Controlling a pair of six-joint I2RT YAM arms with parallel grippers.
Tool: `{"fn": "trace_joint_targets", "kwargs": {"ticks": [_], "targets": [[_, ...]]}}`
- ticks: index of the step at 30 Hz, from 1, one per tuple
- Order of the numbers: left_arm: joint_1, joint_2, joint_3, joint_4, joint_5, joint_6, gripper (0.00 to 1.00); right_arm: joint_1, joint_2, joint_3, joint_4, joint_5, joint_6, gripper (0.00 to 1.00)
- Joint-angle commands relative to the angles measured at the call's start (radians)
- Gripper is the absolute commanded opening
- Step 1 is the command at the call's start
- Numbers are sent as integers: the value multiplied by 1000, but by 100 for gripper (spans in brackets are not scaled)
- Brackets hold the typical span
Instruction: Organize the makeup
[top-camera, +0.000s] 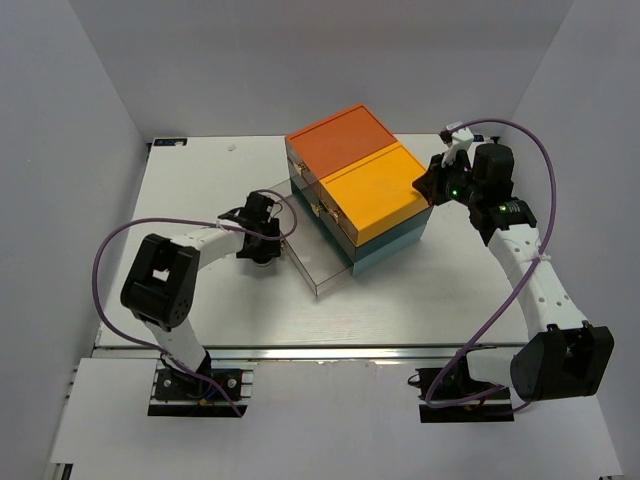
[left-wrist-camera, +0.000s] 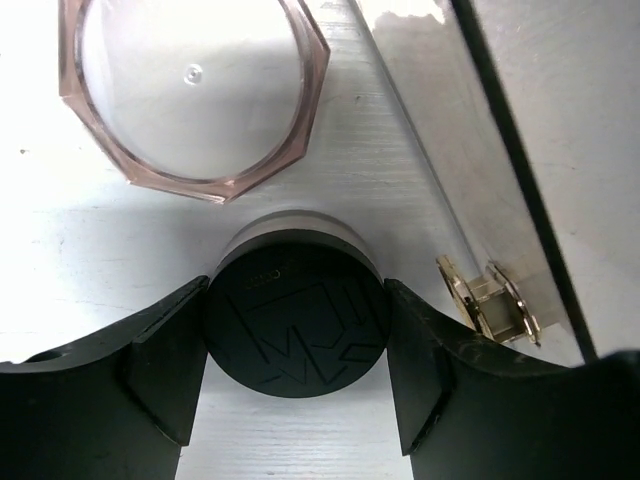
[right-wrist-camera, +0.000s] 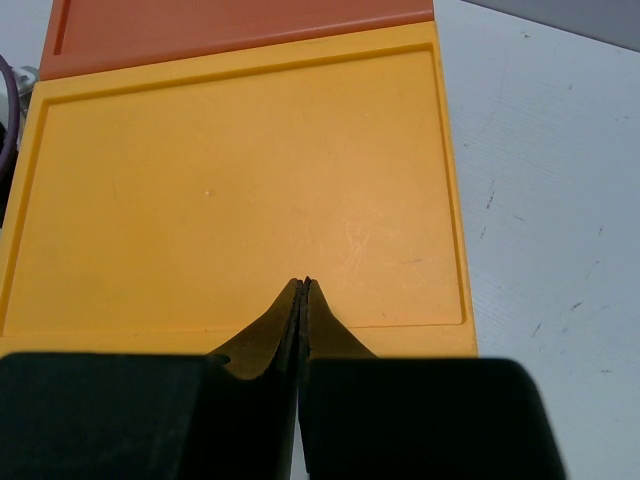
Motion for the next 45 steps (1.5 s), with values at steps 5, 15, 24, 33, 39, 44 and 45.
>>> {"fn": "trace_joint_targets", "kwargs": {"ticks": [5, 15, 24, 33, 39, 44, 45], "targets": [[0, -204, -81, -24, 18, -93, 0, -6, -9, 12, 34, -3, 1, 0], [-2, -278, 63, 51, 229, -185, 1, -4, 16, 19, 44, -28, 19, 0], [-23, 40, 353, 20, 278, -151, 32, -6, -9, -4, 41, -12, 10, 0], [-25, 63, 366, 16, 263, -139, 63, -11, -26, -24, 43, -1, -1, 0], [-25, 31, 373, 3, 239, -116, 74, -11, -10, -14, 43, -9, 4, 0], [-15, -17, 345, -4, 245, -62, 80, -11, -4, -13, 43, -15, 8, 0], [-12, -28, 333, 3, 258, -53, 83, -11, -4, -13, 44, -17, 7, 0]]}}
